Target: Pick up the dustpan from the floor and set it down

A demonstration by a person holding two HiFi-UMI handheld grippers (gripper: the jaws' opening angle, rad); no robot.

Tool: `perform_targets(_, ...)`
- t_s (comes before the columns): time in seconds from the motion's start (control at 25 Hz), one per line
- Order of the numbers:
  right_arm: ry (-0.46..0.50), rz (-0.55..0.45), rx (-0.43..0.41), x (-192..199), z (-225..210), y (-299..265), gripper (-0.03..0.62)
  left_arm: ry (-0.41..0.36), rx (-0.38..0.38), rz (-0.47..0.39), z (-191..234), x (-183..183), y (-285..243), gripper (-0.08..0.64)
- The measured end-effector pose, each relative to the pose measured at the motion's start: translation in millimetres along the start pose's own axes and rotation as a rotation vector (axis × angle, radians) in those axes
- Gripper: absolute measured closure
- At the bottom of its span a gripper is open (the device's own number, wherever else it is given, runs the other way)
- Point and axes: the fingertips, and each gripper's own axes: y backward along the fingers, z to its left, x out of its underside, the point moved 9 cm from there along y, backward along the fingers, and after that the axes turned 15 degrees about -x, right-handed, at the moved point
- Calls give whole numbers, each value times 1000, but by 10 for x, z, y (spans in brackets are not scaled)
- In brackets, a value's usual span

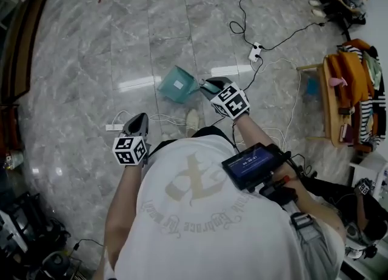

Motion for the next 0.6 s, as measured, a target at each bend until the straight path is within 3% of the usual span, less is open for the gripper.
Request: perform_targets(0.6, -89, -95, 125, 244, 134, 753, 468, -160, 166, 2, -412, -284, -351, 548)
